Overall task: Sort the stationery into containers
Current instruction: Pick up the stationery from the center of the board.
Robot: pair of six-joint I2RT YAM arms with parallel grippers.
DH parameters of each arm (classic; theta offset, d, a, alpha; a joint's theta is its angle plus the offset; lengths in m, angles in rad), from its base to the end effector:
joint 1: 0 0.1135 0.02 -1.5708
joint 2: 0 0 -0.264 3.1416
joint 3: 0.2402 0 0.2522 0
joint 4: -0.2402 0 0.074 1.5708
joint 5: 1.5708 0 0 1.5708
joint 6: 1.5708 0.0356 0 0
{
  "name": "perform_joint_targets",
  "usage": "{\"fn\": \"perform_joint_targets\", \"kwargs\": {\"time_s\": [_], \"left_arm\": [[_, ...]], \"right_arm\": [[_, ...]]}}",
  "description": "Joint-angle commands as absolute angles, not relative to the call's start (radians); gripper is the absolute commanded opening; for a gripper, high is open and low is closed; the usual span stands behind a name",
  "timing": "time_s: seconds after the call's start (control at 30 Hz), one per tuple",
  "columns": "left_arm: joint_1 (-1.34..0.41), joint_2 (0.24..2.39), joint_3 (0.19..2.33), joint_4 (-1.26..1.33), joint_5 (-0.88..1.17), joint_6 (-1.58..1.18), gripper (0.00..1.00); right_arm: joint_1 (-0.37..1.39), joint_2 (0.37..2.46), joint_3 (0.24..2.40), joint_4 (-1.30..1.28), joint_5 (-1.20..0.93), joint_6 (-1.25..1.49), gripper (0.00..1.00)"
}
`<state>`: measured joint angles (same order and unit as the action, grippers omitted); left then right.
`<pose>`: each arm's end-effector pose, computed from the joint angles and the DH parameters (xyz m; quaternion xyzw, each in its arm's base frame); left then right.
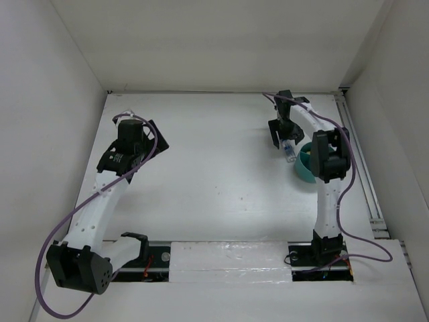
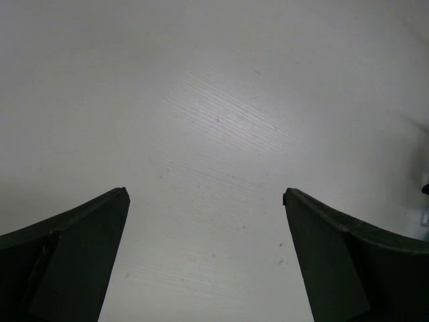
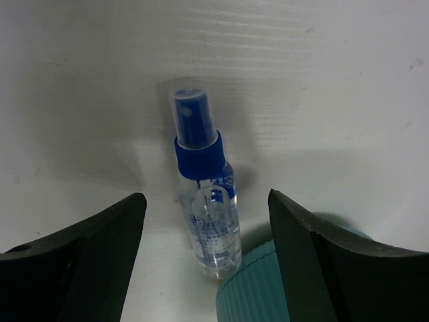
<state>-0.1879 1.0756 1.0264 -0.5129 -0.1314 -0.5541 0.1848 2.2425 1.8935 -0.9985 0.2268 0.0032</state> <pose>0.2314 -0.0392 0.3354 -0.1903 0.8532 -0.1213 0.4702 0.4527 0.0765 0.1868 -0.0770 0.9845 -0.1016 0.1208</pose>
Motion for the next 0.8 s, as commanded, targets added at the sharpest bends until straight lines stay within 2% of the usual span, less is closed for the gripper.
{"fn": "perform_joint_targets", "kwargs": {"time_s": [0.0,0.63,0.77], "left_arm": [[-0.184,1.045,1.020,-0.492,-0.126,-0.540,1.00],[-0.184,1.045,1.020,-0.483,-0.117,-0.540,1.00],[-0.184,1.045,1.020,-0.483,-0.117,-0.540,1.00]], "right_arm": [[0.192,2.240,1.885,-0.965,0.219,-0.017,0.79],[0.210,2.292,1.914,-0.933,0.201,-0.064,0.77],[0.210,2.315,1.950,-0.945,0.201,-0.064,0.73]]}}
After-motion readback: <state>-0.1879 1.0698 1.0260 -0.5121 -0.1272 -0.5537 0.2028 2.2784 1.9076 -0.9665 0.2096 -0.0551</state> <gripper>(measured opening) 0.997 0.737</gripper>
